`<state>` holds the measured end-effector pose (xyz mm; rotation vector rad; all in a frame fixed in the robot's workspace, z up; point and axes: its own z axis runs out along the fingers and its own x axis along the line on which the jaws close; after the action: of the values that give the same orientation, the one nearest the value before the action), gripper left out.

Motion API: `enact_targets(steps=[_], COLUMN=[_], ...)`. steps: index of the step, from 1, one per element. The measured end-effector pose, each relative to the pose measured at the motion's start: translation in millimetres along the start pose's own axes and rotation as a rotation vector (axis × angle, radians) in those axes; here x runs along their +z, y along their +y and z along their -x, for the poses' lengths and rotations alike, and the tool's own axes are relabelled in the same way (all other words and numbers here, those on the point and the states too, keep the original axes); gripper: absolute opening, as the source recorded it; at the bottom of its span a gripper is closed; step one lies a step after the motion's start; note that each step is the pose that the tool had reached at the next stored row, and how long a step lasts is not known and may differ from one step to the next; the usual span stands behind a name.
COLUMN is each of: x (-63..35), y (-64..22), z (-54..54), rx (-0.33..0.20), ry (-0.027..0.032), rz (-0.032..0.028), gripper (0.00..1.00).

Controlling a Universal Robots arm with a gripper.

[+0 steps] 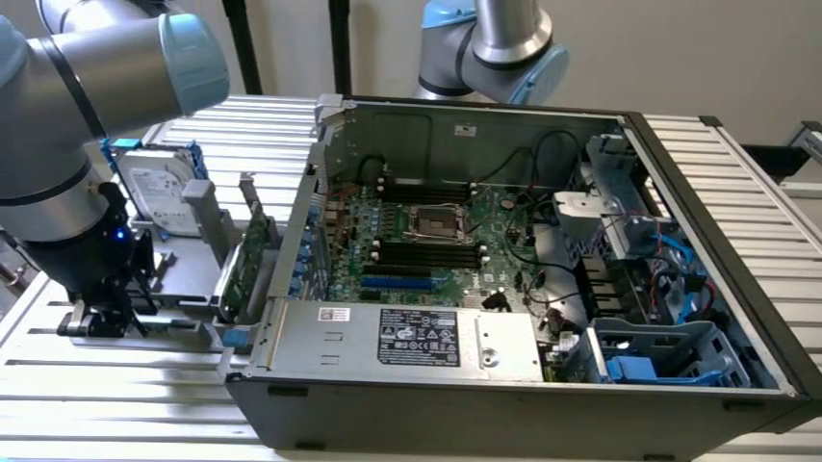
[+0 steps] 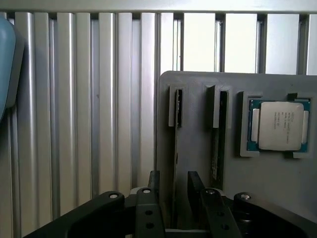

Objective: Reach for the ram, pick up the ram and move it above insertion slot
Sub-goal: 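Pick up the ram and move it above insertion slot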

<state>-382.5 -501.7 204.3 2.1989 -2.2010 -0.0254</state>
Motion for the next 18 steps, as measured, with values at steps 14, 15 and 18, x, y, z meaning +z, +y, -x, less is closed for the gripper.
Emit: enact_targets(steps=[14, 15, 18], x=[4.6, 4.9, 6.0], y=[-0.3, -0.3, -0.5], z=[0.0, 0.1, 0.3], rx=[0.015, 0.015, 0.015], ry=[-0.0061, -0.0066, -0.007], rz=[0.0001, 0.0002, 0.0001], gripper=[0.36, 0.36, 0.36])
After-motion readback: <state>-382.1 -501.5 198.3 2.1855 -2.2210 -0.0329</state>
